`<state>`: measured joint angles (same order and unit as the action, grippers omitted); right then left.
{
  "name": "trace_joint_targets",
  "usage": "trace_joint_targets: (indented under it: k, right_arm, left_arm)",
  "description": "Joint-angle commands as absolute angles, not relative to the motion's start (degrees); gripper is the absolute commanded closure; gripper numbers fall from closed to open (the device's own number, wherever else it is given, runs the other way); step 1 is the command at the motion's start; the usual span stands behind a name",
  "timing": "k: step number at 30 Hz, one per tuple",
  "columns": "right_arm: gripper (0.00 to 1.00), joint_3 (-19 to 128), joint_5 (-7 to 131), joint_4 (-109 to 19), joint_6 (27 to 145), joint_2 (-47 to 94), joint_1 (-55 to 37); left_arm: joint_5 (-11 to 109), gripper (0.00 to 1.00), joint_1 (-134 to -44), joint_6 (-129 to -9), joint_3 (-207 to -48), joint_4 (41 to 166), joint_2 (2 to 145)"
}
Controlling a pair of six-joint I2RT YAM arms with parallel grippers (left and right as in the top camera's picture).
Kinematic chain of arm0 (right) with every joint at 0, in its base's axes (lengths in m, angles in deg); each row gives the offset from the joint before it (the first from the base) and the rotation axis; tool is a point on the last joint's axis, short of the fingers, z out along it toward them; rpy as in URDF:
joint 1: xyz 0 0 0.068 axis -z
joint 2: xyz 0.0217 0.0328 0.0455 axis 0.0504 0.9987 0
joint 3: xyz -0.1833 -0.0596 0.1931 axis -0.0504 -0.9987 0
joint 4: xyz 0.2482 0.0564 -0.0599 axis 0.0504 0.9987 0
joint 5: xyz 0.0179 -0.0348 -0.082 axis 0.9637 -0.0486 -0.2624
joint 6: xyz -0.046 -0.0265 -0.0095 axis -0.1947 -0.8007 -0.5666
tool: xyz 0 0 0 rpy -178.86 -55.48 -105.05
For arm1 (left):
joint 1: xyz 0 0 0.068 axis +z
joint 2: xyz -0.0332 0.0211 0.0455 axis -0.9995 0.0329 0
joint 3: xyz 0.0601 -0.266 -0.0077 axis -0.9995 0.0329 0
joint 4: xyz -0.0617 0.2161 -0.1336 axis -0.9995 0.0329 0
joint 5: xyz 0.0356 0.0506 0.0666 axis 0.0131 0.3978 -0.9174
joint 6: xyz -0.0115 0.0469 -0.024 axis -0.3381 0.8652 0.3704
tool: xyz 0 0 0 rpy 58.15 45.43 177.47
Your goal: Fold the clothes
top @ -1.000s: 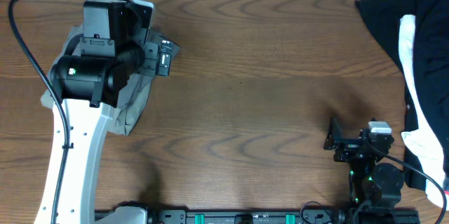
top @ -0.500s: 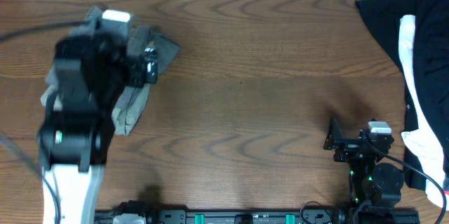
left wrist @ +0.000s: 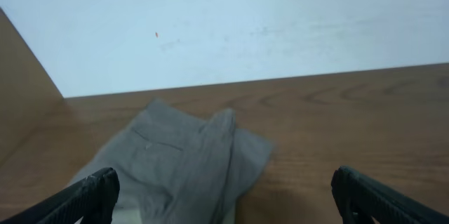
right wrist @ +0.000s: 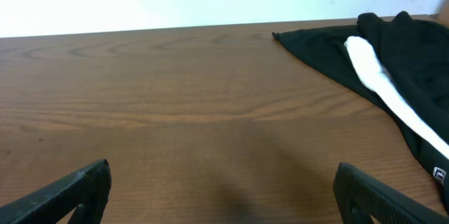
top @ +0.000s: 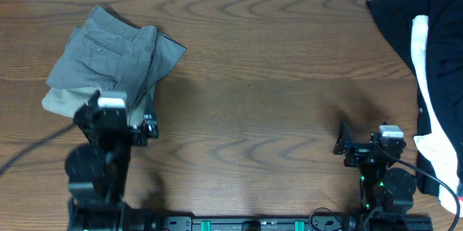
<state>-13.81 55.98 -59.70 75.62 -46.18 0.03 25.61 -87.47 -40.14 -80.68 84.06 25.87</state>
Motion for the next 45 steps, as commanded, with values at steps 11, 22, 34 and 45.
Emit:
trace_joint_targets:
  k: [11,22,34,45]
  right_arm:
    - [0.01,-14.0,56.4,-59.9,75.3,-46.6,-0.7]
    - [0.01,-14.0,56.4,-59.9,75.3,-46.6,-0.7]
    - [0.01,-14.0,56.4,-59.9,75.3,-46.6,-0.7]
    - [0.01,-14.0,56.4,-59.9,75.3,-46.6,-0.7]
  left_arm:
    - [26.6,0.02,-87.2,-41.1,-67.0,83.2,4.1]
    - [26.6,0.02,-87.3,-41.1,-57.9,81.1,1.8]
    - [26.6,0.02,-87.3,-41.1,-47.6,72.6,1.8]
    - [26.6,0.02,-87.3,-41.1,-47.6,72.6,1.9]
